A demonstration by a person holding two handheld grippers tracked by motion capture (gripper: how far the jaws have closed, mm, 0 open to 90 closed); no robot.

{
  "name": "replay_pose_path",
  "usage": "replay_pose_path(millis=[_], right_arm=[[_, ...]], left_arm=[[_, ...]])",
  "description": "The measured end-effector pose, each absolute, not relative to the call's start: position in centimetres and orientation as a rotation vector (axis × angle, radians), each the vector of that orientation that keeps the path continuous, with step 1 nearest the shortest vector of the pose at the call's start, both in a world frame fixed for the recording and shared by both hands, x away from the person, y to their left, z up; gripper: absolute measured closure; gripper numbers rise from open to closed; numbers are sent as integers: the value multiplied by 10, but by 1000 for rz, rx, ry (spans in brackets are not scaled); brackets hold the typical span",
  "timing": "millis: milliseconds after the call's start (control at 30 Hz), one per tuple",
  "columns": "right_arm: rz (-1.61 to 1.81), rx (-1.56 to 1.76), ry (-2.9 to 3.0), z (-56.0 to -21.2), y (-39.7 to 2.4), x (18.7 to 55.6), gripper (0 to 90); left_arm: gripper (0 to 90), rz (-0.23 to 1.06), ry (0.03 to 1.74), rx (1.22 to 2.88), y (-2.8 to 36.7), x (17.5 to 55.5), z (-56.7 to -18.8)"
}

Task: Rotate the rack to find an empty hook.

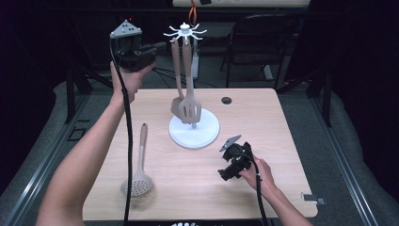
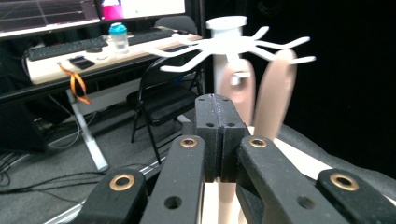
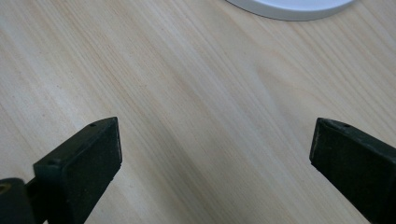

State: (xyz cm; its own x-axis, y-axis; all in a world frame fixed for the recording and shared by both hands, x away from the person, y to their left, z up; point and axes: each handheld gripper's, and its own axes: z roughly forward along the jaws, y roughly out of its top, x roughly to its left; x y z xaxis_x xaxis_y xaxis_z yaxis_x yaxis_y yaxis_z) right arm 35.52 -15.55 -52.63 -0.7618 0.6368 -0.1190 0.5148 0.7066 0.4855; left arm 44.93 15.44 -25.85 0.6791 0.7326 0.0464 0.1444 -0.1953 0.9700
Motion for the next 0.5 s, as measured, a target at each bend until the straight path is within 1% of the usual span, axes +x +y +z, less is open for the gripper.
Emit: replay_pose_path(millis=[133, 233, 500], right_arm=[[634, 912, 2640, -528, -154, 355, 18], [621, 905, 2649, -527, -154, 355, 18], [591, 889, 2658, -525, -156, 355, 18]], left_arm=[[899, 632, 653, 1732, 144, 439, -253], [899, 666, 621, 1764, 132, 435, -248], [899, 687, 671, 1760, 129, 446, -247]])
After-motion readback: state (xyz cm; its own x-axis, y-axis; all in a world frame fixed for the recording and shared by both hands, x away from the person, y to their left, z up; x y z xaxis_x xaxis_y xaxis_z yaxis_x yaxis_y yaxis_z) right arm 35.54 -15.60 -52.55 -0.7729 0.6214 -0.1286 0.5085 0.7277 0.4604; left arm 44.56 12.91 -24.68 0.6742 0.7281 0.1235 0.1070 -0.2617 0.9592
